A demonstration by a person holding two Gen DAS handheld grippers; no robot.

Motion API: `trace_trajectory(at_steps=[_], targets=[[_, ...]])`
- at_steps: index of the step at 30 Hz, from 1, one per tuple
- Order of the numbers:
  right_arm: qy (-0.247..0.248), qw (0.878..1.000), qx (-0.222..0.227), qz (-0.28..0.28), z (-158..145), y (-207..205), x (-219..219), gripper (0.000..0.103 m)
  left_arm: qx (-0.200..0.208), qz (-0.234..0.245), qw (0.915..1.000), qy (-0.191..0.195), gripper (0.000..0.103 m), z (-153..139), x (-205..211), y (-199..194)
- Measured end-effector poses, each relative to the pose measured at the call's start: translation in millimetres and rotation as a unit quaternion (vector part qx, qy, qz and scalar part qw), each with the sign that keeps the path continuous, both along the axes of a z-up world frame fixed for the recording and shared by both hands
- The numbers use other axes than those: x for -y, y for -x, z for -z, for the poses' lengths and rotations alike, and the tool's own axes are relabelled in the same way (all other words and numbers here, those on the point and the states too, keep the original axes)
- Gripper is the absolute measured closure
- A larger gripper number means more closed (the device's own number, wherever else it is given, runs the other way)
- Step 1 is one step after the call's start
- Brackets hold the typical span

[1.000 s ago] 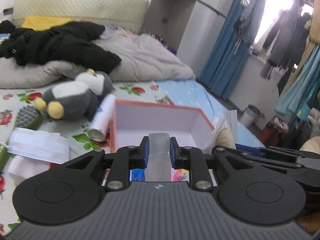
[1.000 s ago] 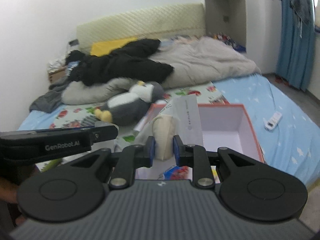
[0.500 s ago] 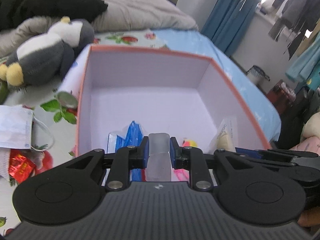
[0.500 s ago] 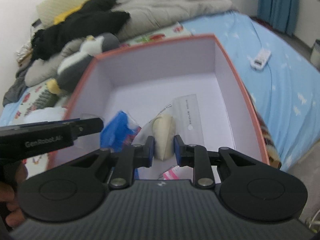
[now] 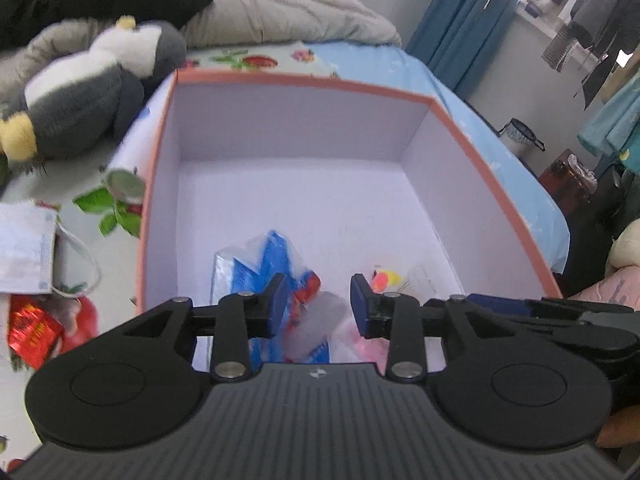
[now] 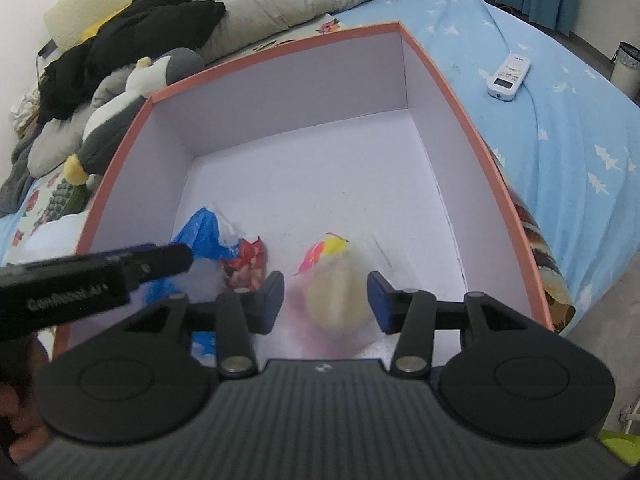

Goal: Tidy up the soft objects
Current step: 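Open both tools to drop the cup and sponge bag in the box, then withdraw both tools from the box toward the white towel and face mask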

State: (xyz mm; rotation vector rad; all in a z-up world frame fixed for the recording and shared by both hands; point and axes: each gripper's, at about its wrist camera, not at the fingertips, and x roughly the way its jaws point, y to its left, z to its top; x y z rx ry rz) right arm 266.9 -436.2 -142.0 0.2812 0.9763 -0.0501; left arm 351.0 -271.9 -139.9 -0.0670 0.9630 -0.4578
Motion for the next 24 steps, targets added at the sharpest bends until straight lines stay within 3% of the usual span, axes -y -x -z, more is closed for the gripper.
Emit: trace_trajectory(at_steps=[7, 16, 24], targets=[[0.004, 0.999, 0.042, -0.005, -29, 16, -3, 0.054, 0.042, -0.01, 0.9989, 0.018, 0.063, -44, -15, 25], [0.002, 0.991, 0.133, -0.017, -94, 61, -19, 0.054, 0.121, -0.025, 0.9915, 0.041, 0.063, -119, -46, 90], [0.012, 0.981, 0.191, -0.039, -137, 108, -48, 0.054, 0.158, -0.044, 0.9853, 0.046, 0.063, -153, -88, 150]])
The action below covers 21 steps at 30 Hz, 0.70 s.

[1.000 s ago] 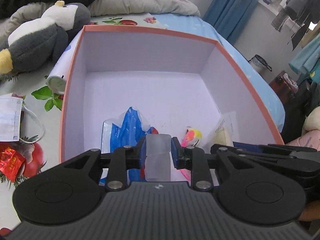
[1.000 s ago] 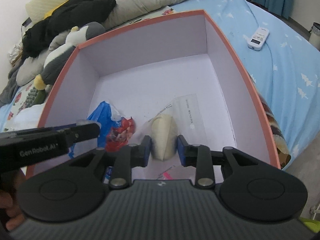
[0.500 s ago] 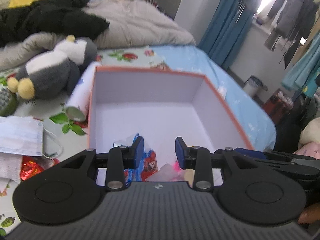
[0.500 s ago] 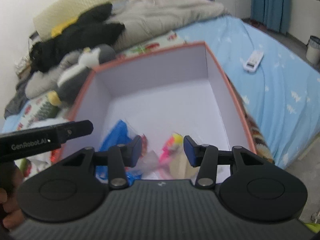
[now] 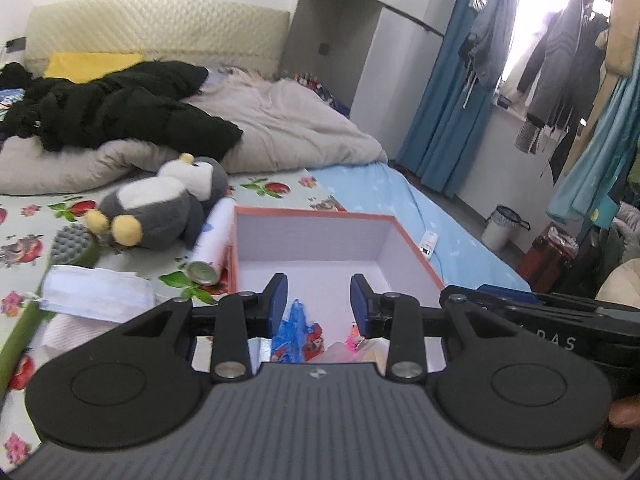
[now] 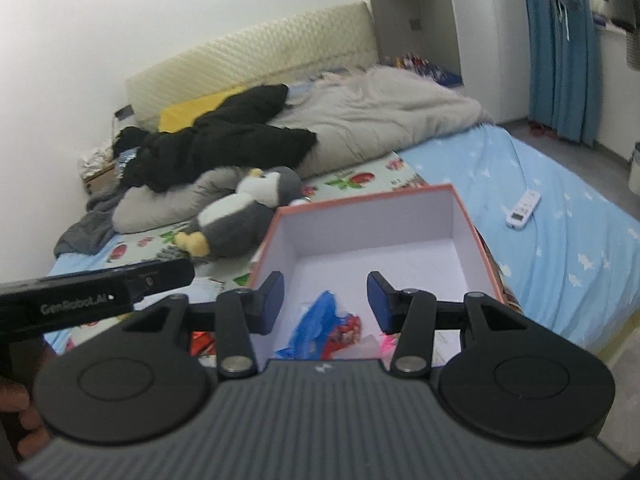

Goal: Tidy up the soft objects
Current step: 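Withdraw both tools from the box toward the white towel and face mask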

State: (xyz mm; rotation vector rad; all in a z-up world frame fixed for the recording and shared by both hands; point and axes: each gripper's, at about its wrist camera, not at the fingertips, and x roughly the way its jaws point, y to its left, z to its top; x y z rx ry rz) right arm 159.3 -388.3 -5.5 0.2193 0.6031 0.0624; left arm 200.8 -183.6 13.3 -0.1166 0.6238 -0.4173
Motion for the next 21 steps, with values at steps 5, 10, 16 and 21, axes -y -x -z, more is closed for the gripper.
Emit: trace_trajectory(at_steps=[5, 10, 16, 21], targets=[[0.002, 0.999, 0.029, -0.019, -14, 28, -26, 0.054, 0.018, -0.019, 0.9997, 0.002, 0.063, -11, -33, 42], [-0.006, 0.998, 0.044, -0.047, -17, 49, -53, 0.054, 0.021, -0.049, 0.9986, 0.003, 0.063, -9, -67, 80], [-0.015, 0.995, 0.04, -0.091, -7, 65, -83, 0.054, 0.017, -0.087, 0.9961, -0.004, 0.063, 5, -102, 110], [-0.013, 0.992, 0.021, -0.127, 13, 72, -110, 0.054, 0.004, -0.113, 0.9936, -0.005, 0.063, 21, -129, 130]])
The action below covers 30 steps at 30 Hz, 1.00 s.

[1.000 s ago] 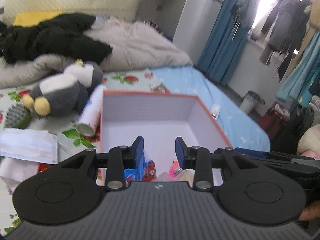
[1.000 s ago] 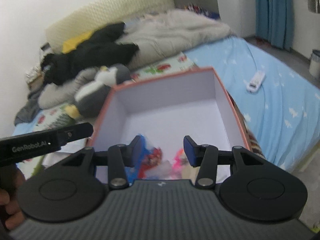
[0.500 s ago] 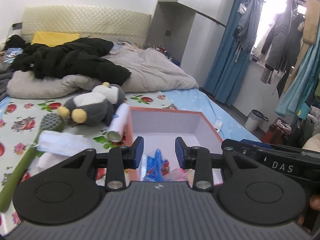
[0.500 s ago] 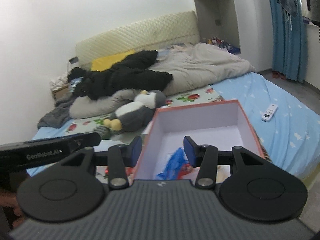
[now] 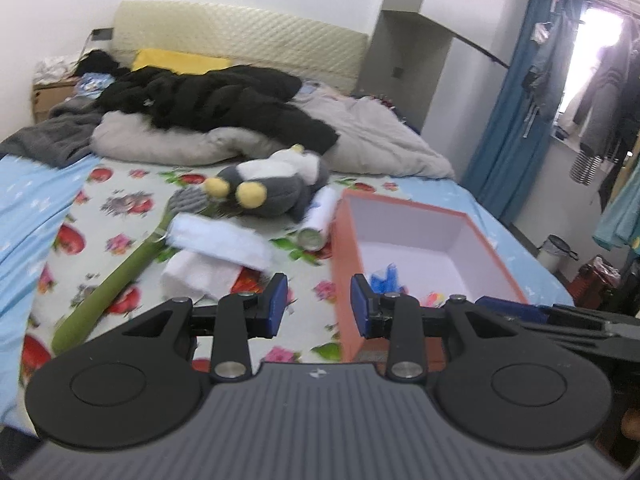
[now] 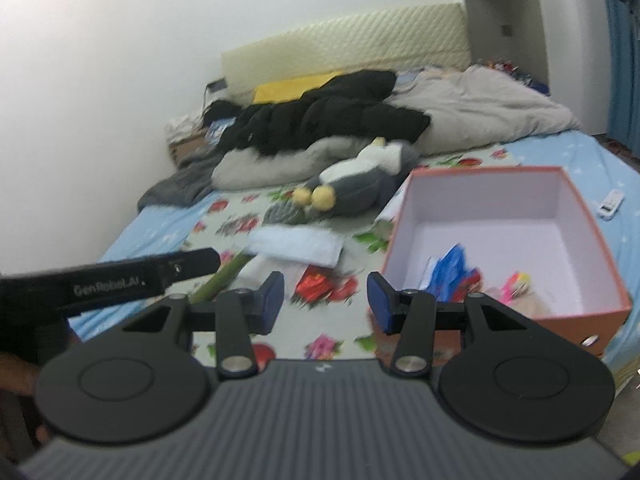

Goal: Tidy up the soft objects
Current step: 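Withdraw both tools from the box toward the white towel and face mask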

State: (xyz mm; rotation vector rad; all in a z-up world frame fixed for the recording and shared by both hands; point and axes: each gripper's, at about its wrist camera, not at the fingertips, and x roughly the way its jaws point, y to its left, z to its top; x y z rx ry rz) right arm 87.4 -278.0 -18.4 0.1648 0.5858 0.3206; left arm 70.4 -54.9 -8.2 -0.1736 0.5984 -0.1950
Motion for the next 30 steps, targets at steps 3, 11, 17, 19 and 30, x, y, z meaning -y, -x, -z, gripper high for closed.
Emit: trace_trajectory(at_steps=[3, 11, 17, 19, 30], targets=[[0.005, 1.0, -0.011, -0.015, 12, 4, -15, 0.054, -0.004, -0.013, 0.9999, 0.001, 0.063, 10, -12, 7], [0.015, 0.998, -0.025, -0.049, 33, 16, -43, 0.054, -0.017, -0.046, 0.9988, 0.005, 0.063, 35, -29, 26], [0.021, 0.996, -0.055, -0.063, 56, 14, -56, 0.054, -0.043, -0.06, 0.9973, 0.01, 0.063, 59, -41, 22], [0.027, 0.996, -0.062, -0.067, 62, 10, -61, 0.054, -0.053, -0.064, 0.9965, 0.013, 0.063, 69, -45, 12], [0.053, 0.993, -0.081, -0.073, 92, -46, -84, 0.054, -0.089, -0.08, 0.9928, 0.009, 0.059, 121, -71, -66]])
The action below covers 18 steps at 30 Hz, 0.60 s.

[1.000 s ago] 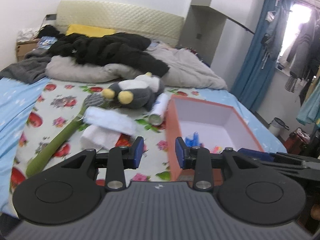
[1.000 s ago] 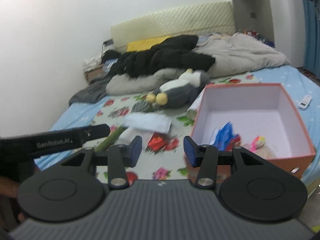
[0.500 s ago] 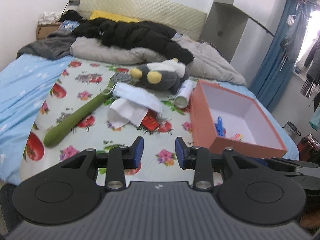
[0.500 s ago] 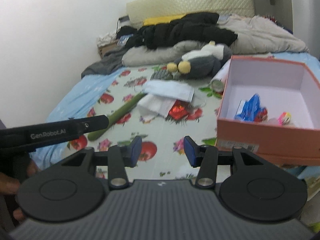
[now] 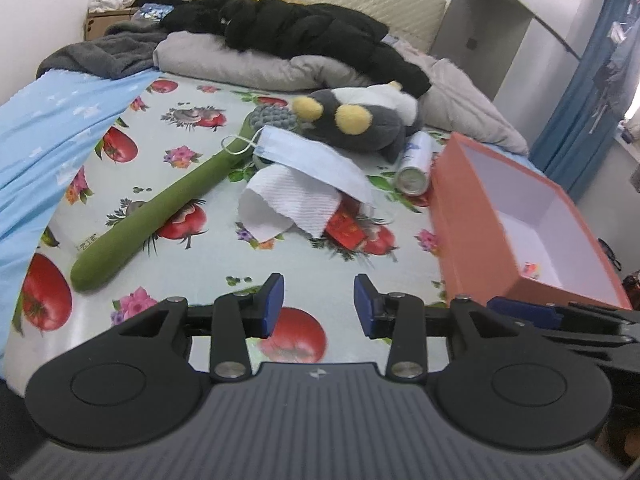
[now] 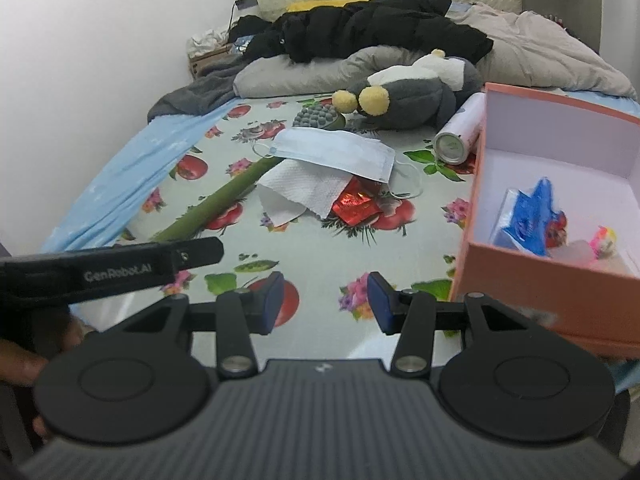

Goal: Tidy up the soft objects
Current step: 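Withdraw both tools from the box toward the white towel and face mask, then grasp the white towel with the left tool while the right tool grasps the face mask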

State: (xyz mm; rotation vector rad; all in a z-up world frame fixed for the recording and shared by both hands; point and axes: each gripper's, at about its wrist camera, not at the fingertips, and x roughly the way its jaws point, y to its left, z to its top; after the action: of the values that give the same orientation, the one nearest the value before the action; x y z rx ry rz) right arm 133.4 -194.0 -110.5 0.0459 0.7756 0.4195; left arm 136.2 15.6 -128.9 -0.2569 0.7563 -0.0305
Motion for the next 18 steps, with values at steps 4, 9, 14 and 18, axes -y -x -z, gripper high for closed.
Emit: trace_trajectory(at_steps=[4, 9, 14, 18], targets=[[0.001, 1.0, -0.004, -0.007, 7, -24, -12, 0.054, -0.014, -0.005, 0.9999, 0.007, 0.058, 16, -9, -27], [0.014, 1.0, -0.015, -0.011, 20, -53, -22, 0.054, -0.015, -0.004, 0.9999, -0.005, 0.052, 29, -19, -58], [0.017, 0.999, -0.026, -0.025, 36, -82, -31, 0.054, -0.019, -0.014, 0.9997, -0.001, 0.052, 42, -32, -89], [0.033, 0.999, -0.038, -0.018, 53, -110, -40, 0.054, -0.02, -0.02, 0.9996, 0.001, 0.052, 54, -43, -115]])
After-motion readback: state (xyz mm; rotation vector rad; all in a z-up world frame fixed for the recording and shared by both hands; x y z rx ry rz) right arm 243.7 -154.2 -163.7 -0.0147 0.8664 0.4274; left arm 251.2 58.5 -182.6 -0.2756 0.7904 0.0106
